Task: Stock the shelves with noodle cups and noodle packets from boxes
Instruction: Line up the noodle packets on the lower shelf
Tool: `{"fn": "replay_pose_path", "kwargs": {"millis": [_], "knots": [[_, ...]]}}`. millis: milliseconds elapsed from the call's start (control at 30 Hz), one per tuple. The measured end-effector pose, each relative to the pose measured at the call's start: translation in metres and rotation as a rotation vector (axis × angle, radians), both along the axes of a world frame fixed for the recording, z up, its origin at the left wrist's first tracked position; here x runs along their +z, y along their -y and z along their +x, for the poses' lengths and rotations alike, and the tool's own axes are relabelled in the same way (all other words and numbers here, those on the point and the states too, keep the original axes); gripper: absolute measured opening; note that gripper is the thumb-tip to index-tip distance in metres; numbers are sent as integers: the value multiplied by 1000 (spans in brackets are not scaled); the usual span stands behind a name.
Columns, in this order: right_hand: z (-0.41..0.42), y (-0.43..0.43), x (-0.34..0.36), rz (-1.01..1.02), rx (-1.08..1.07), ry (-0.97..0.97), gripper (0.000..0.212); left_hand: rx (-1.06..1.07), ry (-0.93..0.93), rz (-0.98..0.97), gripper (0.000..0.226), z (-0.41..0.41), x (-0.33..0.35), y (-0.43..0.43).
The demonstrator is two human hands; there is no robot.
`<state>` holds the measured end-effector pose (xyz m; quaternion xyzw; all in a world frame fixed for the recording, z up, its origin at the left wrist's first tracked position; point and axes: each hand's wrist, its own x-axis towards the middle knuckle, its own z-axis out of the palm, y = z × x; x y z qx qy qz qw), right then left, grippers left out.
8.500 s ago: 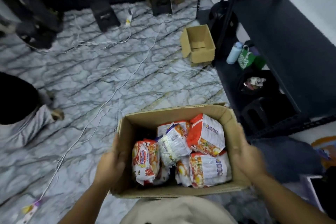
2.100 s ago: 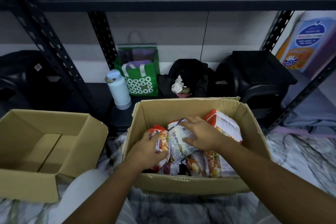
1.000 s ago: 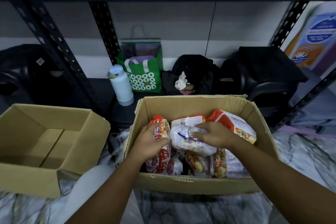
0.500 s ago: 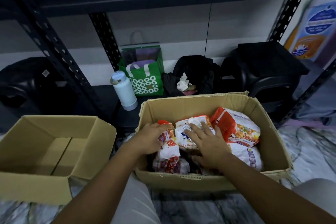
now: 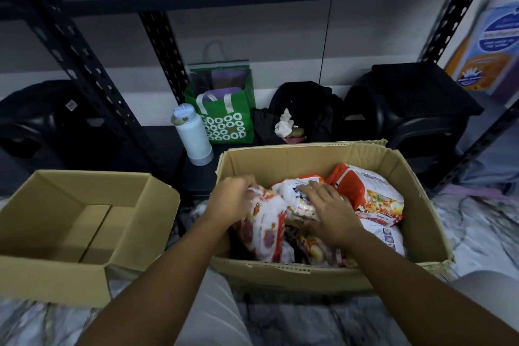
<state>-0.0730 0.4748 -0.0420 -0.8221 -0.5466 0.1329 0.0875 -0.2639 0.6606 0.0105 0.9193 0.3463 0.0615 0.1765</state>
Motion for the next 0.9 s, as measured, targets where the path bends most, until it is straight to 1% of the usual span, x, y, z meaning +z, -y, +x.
{"fn": "replay_pose_path", "kwargs": {"millis": [100,167,200,267,300,333,367,400,433,467,500,533,567,633,700,767,833,867,900], "knots": [[14,0,-3,49,-55,-155,86,127,102,17,12,0,24,-4],[21,0,-5,83,-78,-249,86,196,163,-61,17,-1,37,-10],[23,-1,-7,102,-88,-288,88,235,182,-129,18,-2,39,-11],[26,-1,-7,120,-103,-344,89,301,200,-357,21,-3,39,-11],[26,-1,-6,122,-104,-354,89,319,160,-472,23,-4,36,-9],[26,-1,-5,122,-98,-348,89,310,65,-546,26,-5,32,-6],[26,-1,-4,112,-98,-338,90,263,-81,-549,31,-6,29,-3],[26,-1,-4,102,-106,-335,90,198,-223,-470,34,-6,25,-1],[27,-1,-4,95,-112,-339,90,145,-324,-332,35,-5,22,3],[28,-1,-5,93,-109,-342,90,115,-369,-173,33,-3,19,5],[29,-1,-7,95,-102,-336,90,97,-360,-48,32,-1,17,7],[29,-1,-9,98,-97,-330,90,72,-322,21,33,2,16,7],[29,-1,-11,100,-96,-323,90,16,-276,44,38,6,14,7],[27,-1,-14,103,-95,-299,88,-188,-228,14,52,12,7,5],[26,-1,-13,99,-102,-286,87,-352,-283,-6,66,18,-2,6],[25,-1,-13,95,-98,-277,87,-358,-333,-123,75,21,-15,7],[25,0,-14,92,-98,-276,86,-284,-322,-344,83,21,-26,8],[25,0,-14,93,-98,-276,86,-268,-335,-432,90,20,-30,8],[24,0,-14,91,-98,-274,86,-265,-379,-478,101,18,-34,6]]}}
